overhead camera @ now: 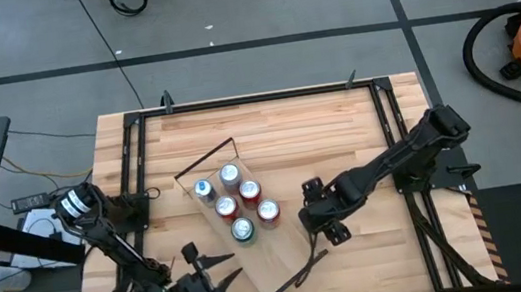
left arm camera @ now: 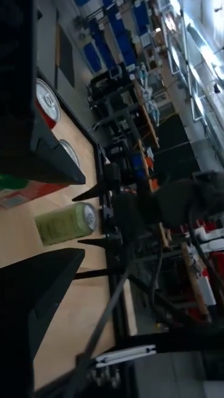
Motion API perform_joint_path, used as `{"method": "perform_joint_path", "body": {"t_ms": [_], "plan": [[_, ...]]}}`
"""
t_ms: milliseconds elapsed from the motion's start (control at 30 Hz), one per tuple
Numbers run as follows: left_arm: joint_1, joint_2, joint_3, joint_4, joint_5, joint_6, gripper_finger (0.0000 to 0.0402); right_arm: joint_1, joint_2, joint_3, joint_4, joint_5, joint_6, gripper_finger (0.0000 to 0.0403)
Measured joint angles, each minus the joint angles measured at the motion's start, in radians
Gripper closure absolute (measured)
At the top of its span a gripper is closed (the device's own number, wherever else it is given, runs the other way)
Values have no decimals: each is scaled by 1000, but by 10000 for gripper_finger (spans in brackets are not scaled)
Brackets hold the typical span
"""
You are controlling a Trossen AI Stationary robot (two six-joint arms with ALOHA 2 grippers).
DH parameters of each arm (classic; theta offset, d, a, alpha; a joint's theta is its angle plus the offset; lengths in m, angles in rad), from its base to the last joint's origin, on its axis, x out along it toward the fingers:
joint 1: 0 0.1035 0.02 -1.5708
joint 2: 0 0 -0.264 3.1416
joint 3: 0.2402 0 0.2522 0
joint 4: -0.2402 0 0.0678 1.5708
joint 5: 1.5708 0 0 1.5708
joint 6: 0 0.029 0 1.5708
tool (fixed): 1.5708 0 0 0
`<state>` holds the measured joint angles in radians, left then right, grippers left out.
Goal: Place canned beverage on shelf
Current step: Put the light green soda can on the shelf
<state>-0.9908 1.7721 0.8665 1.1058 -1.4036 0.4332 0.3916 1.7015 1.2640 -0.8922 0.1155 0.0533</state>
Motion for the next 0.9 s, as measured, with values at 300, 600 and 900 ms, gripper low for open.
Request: {"method": "perform_joint_path", "body": {"t_ms": [300, 600, 900], "plan": [[13, 0, 0, -56, 0, -3, 214, -42, -8, 0, 0, -58, 23, 62], [12, 0, 0, -57, -1, 2, 214, -40, -7, 21, -19, -59, -21, 74], [12, 0, 0, -57, -1, 7, 214, -25, -8, 148, -122, -56, -48, 75]]}}
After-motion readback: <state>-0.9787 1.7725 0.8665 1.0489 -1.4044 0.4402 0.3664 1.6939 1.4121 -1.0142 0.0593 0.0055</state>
